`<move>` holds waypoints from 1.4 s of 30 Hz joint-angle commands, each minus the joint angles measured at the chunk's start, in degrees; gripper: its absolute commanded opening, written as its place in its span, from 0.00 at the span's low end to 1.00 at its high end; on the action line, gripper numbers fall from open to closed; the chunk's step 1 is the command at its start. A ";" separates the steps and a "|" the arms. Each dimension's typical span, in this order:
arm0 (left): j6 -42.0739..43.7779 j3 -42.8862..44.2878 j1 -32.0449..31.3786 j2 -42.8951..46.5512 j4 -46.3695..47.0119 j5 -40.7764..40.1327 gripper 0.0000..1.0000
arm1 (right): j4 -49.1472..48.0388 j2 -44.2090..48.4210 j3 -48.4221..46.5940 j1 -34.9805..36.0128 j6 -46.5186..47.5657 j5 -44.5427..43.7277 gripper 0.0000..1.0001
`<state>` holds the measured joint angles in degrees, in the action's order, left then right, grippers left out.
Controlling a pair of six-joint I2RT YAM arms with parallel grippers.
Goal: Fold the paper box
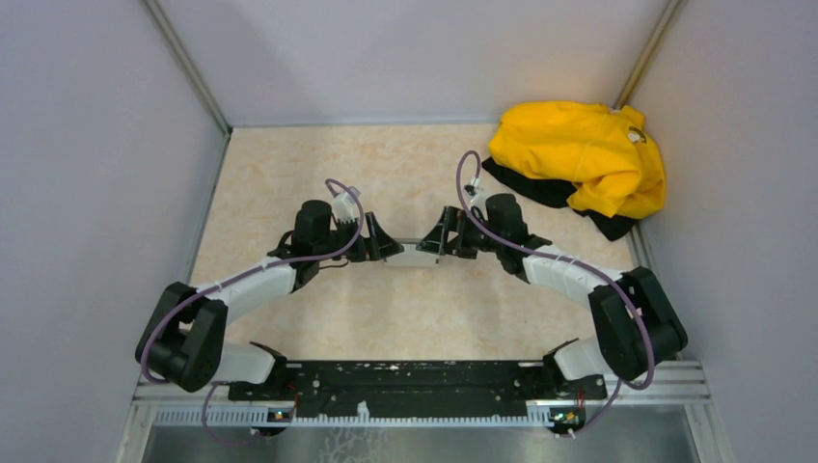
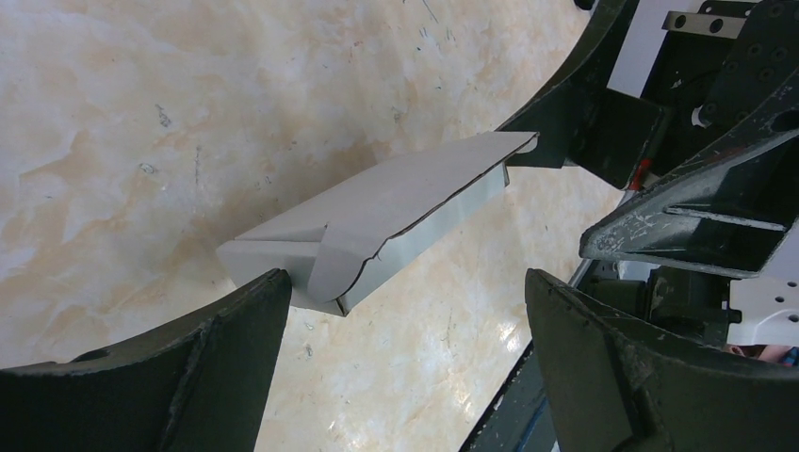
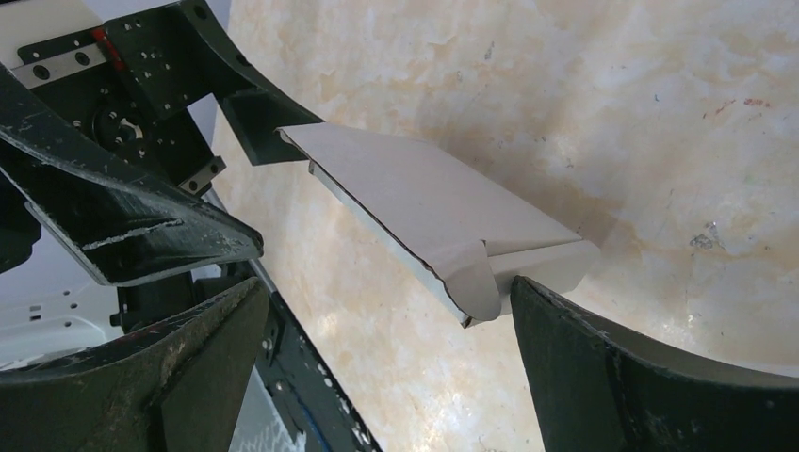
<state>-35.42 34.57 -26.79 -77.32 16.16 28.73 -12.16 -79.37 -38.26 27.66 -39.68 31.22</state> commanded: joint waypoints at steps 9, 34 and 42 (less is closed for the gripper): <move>0.21 0.02 -0.68 -1.13 1.74 -0.16 0.99 | -5.87 -2.95 -0.44 0.73 -0.14 0.93 0.99; 2.25 -1.10 -0.58 -1.82 1.48 -2.27 0.99 | -2.62 -4.86 -2.75 0.73 2.28 0.30 0.99; 3.57 -1.02 -0.58 4.05 -3.25 -4.94 0.99 | 5.91 0.43 -4.01 0.64 6.87 -2.39 0.99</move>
<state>-33.52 32.80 -27.03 -77.58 14.92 25.76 -9.96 -83.70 -39.42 27.77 -36.62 30.72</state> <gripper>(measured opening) 0.987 0.985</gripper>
